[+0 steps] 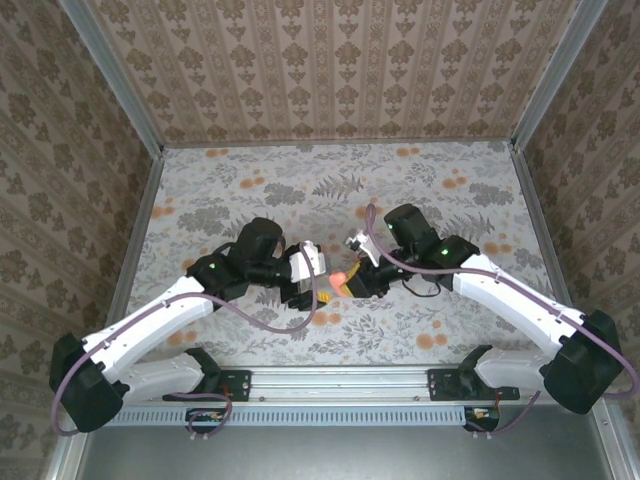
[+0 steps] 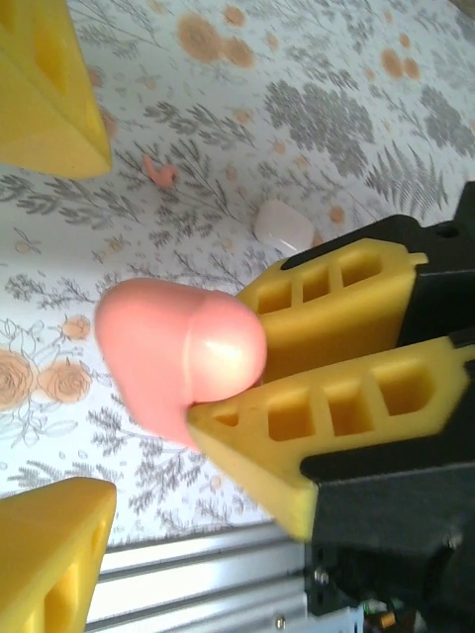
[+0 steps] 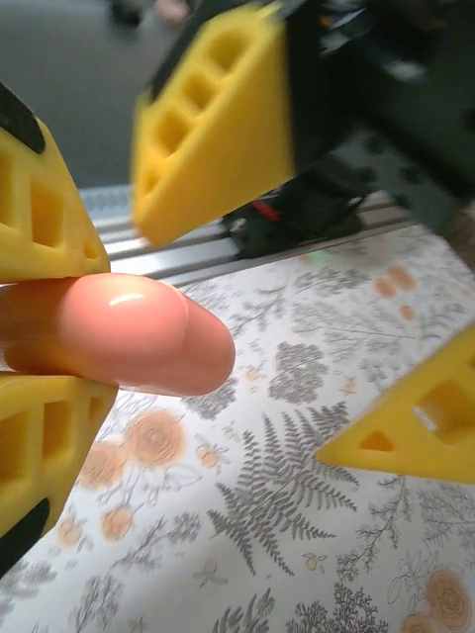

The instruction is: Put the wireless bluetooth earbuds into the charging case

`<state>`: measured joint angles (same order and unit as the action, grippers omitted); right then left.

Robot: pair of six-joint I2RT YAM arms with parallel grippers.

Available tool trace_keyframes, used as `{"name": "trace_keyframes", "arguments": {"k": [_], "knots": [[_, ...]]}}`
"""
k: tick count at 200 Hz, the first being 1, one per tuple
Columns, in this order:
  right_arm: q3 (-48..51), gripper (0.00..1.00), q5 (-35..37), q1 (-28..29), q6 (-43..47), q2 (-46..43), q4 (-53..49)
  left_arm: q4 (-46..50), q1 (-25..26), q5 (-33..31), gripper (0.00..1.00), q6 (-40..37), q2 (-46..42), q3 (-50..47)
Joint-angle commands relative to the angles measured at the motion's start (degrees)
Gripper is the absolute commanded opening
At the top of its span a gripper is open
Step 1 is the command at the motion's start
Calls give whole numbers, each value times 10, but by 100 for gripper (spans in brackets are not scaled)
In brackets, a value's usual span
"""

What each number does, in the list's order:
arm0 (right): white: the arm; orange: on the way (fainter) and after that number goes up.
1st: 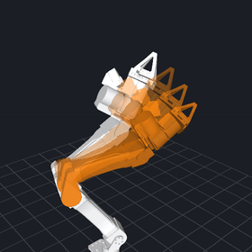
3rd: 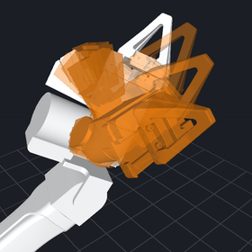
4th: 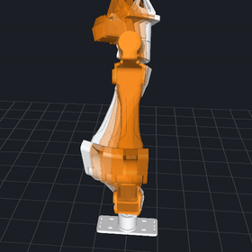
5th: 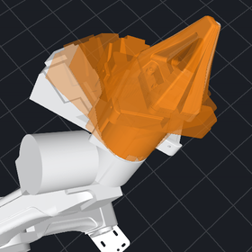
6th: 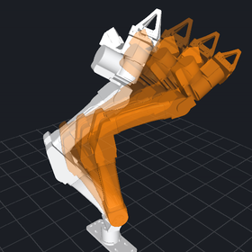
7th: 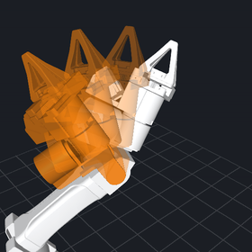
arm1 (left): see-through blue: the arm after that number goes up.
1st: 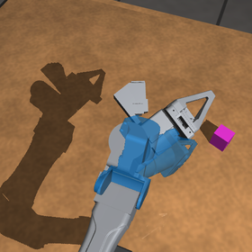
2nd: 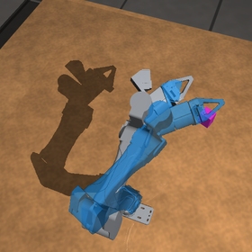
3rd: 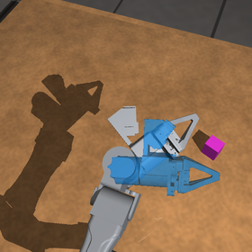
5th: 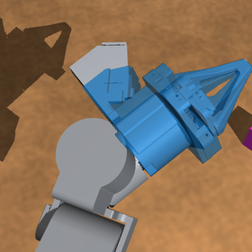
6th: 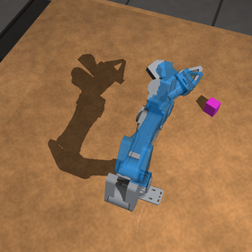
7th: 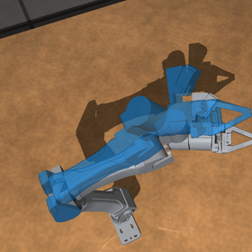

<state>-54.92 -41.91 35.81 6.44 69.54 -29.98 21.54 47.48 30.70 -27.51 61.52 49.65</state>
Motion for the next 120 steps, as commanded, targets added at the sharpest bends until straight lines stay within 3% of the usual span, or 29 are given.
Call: {"name": "trace_keyframes", "arguments": {"k": [1,23,89,120], "knots": [[-23,21,25,-3,213,-15,-101,32,-3,57,77,-38,-10,21],[-32,21,32,-3,271,-16,-110,40,1,83,74,-53,-7,23],[-46,20,24,20,336,-15,-91,51,18,101,63,-67,14,37],[-56,20,24,27,347,-10,-92,55,22,101,48,-67,25,41]]}}
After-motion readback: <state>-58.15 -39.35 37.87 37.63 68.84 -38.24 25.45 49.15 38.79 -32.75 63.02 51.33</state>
